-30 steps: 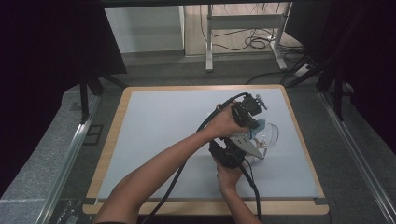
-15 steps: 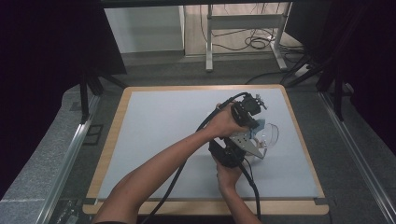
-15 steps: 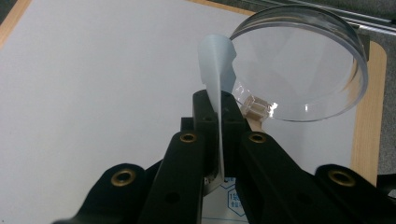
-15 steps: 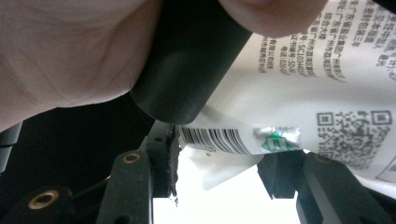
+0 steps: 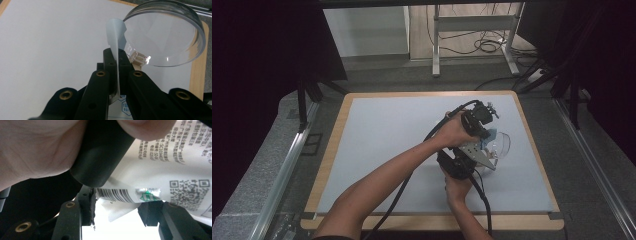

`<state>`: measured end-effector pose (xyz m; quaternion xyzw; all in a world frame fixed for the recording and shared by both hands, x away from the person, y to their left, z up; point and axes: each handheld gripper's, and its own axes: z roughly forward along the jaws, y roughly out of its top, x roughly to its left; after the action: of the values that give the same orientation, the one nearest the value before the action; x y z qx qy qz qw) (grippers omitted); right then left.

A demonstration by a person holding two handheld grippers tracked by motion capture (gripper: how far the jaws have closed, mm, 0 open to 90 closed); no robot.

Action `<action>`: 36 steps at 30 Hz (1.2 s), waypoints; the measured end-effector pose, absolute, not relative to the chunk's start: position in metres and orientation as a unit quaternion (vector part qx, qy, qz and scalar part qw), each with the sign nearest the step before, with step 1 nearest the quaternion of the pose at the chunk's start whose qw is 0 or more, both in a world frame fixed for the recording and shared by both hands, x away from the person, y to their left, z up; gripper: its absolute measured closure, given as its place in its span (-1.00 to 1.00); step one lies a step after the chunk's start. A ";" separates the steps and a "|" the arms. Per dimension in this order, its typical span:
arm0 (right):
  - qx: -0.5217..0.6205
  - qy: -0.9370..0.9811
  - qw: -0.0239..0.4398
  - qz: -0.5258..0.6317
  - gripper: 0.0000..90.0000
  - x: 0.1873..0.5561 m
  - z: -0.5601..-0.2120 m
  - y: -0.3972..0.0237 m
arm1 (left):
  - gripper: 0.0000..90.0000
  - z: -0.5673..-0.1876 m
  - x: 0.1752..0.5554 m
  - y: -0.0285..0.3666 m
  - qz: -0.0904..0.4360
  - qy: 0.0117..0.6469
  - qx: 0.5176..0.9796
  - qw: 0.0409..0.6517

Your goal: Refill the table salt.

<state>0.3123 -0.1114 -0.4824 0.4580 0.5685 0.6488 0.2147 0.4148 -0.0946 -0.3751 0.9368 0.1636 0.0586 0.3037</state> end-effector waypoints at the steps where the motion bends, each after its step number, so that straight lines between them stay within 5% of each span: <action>1: 0.459 0.568 0.215 0.649 0.21 0.312 -0.482 -0.112 | 1.00 -0.375 0.415 -0.095 0.058 0.163 0.937 0.304; 36: 0.455 0.572 0.215 0.648 0.21 0.312 -0.483 -0.110 | 1.00 -0.376 0.414 -0.091 0.057 0.167 0.935 0.307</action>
<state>0.3118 -0.1097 -0.4833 0.4554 0.5717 0.6477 0.2149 0.4141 -0.0914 -0.3758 0.9350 0.1673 0.0567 0.3074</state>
